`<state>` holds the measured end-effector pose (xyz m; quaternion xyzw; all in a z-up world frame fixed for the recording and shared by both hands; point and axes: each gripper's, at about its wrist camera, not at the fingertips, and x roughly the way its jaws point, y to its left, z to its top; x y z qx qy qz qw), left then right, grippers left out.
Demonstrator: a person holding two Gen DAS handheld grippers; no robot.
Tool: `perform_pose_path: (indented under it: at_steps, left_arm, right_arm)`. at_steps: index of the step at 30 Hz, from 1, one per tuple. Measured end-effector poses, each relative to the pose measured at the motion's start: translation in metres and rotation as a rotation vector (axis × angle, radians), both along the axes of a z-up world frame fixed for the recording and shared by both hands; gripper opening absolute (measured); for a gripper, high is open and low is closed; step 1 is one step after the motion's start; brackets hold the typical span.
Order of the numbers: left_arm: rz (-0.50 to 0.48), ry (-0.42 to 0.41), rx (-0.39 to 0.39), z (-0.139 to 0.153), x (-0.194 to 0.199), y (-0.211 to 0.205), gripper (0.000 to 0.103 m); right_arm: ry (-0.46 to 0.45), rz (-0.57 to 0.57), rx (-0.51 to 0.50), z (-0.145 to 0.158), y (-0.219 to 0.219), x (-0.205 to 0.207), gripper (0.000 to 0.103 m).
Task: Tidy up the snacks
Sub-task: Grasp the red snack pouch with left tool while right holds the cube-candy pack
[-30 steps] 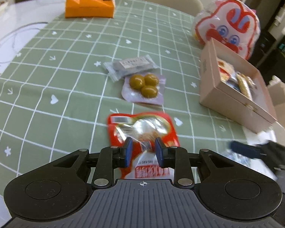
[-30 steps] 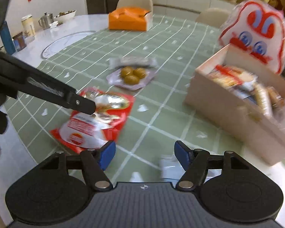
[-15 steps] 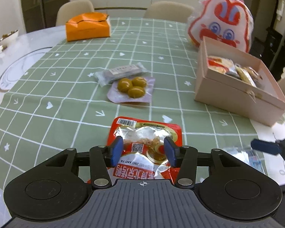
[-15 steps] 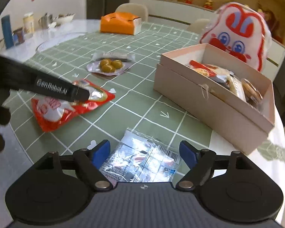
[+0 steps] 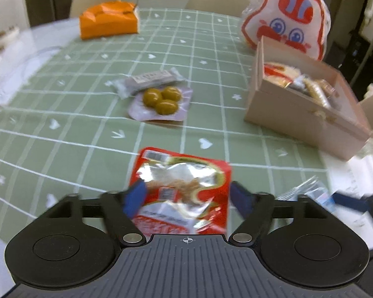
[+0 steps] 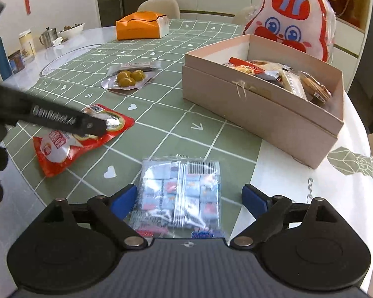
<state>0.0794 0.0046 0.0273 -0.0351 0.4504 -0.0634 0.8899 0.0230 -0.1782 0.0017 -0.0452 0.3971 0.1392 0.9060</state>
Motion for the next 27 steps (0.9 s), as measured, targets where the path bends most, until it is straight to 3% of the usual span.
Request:
perform_pose_path:
  at_steps: [5, 9, 10, 12, 16, 24, 27]
  left_arm:
    - [0.034, 0.016, 0.021, -0.005, 0.001, 0.004, 0.088]
    - [0.081, -0.01, -0.116, -0.007, -0.004, 0.027, 0.086]
    - [0.091, -0.011, -0.139, -0.006, -0.005, 0.032, 0.08]
    - [0.109, -0.009, -0.158, -0.005, -0.006, 0.04, 0.054]
    - [0.083, 0.016, -0.215, -0.005, -0.006, 0.05, 0.043]
    - [-0.051, 0.085, -0.168, 0.0, -0.002, 0.043, 0.044]
    - [-0.093, 0.085, -0.139, 0.002, -0.001, 0.043, 0.045]
  right_arm:
    - [-0.021, -0.013, -0.003, -0.004, 0.006, -0.006, 0.097]
    - [-0.035, -0.013, 0.004, -0.005, 0.005, -0.008, 0.098]
    - [-0.042, -0.016, 0.007, -0.006, 0.005, -0.01, 0.098]
    - [-0.066, -0.032, 0.013, -0.008, 0.004, -0.017, 0.099]
    - [-0.066, -0.053, 0.012, -0.008, 0.005, -0.02, 0.099]
    - [-0.027, -0.022, 0.008, -0.004, 0.002, -0.023, 0.099]
    - [0.021, -0.044, 0.078, 0.007, 0.002, -0.018, 0.09]
